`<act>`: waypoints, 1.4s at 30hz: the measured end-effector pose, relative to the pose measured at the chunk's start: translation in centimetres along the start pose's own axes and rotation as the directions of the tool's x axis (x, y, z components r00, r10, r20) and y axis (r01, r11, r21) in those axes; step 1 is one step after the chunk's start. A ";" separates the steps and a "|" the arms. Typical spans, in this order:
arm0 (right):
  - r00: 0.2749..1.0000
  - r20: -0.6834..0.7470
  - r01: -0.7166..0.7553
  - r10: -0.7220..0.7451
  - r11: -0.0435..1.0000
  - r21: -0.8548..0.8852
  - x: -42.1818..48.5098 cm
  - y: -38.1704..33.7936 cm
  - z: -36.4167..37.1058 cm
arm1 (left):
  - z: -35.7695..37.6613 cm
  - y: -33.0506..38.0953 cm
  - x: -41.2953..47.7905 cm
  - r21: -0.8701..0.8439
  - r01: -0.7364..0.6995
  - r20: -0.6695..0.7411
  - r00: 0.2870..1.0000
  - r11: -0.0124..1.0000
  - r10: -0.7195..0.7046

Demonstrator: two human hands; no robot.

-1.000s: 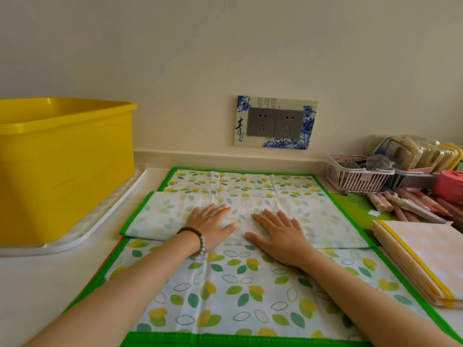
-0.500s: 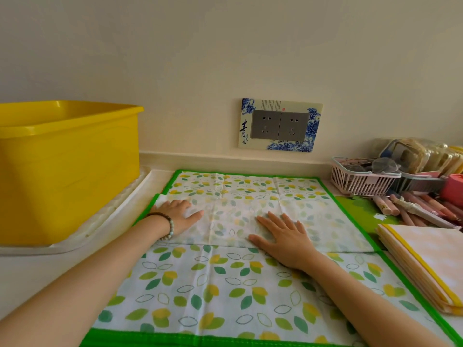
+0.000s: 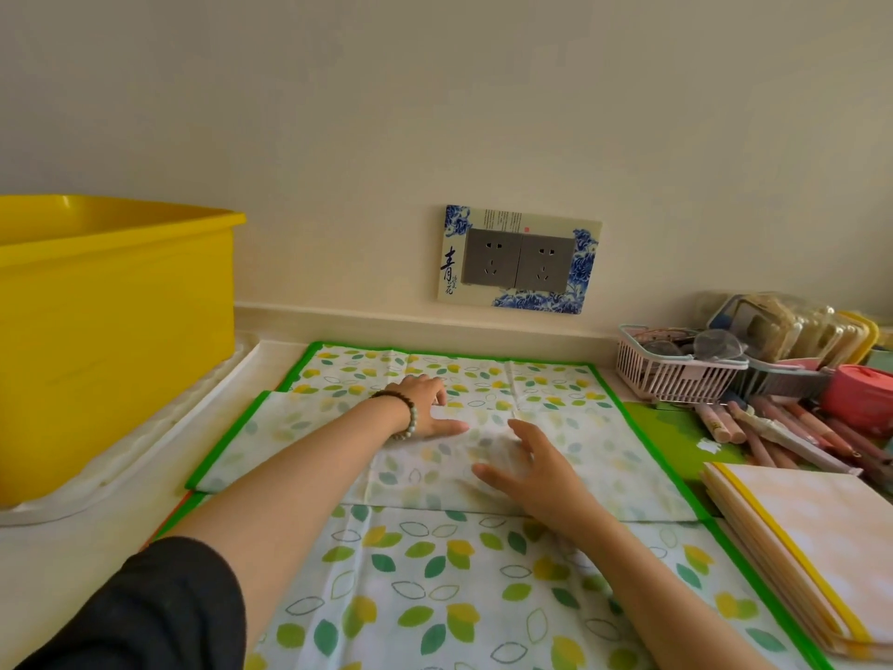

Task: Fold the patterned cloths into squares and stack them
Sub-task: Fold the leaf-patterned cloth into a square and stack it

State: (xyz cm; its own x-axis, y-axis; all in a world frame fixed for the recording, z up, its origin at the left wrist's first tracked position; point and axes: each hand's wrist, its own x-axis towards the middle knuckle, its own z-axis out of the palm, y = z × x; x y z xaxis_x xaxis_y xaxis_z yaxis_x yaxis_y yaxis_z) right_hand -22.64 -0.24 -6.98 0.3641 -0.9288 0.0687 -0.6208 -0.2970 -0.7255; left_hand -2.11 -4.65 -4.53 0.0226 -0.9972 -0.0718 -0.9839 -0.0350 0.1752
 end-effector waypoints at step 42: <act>0.990 -0.096 -0.084 0.107 0.973 0.214 -0.2 1.3 -3.3 | 1.7 -1.2 -8.6 -0.732 0.114 -0.147 0.936 0.672 -0.319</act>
State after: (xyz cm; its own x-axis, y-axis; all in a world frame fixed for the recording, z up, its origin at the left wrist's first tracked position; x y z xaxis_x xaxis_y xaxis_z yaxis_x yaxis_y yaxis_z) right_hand -25.81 -1.17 -5.70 0.2276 -0.9721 0.0561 -0.4859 -0.1633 -0.8586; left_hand -1.44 4.06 -5.79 0.3616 -0.9321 0.0216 -0.5289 -0.1860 0.8280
